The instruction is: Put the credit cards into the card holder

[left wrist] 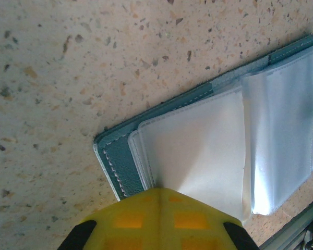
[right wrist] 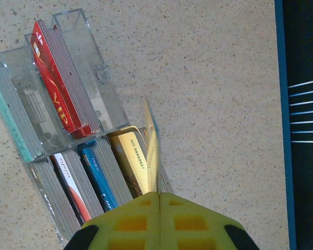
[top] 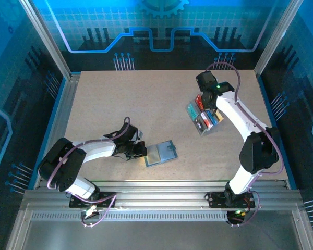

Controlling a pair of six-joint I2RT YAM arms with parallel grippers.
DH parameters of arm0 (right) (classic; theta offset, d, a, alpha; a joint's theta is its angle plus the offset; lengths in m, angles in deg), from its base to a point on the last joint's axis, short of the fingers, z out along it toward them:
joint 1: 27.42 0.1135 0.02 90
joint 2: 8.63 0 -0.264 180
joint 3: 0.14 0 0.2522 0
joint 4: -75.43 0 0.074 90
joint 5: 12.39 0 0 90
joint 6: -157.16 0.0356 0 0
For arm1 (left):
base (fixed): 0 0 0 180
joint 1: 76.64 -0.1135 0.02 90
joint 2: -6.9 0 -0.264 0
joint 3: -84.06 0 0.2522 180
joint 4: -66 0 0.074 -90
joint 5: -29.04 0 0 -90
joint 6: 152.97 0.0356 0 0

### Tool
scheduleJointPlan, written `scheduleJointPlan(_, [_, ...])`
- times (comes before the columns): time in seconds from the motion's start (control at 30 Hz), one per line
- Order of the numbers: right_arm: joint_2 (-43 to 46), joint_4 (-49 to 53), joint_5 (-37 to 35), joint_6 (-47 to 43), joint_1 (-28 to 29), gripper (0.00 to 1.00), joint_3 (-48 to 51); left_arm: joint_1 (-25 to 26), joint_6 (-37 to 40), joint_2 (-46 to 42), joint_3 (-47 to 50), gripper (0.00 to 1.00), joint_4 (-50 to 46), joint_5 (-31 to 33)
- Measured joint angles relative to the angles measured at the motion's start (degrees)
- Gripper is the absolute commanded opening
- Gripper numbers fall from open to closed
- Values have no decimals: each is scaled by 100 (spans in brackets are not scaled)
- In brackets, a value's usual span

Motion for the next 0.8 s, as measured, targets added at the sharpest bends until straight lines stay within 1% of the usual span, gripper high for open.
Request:
scheduleJointPlan(0.23, [-234,201,33,-111,0,0,-35,0,2,0,0,1,-2,0])
scheduleJointPlan(0.63, [-369,494,199,-236,-24,0,-57,0,2,0,0,1,0,0])
scheduleJointPlan(0.8, [-393,564,380,-260,-186,0,-122,0,2,0,0,0,0,0])
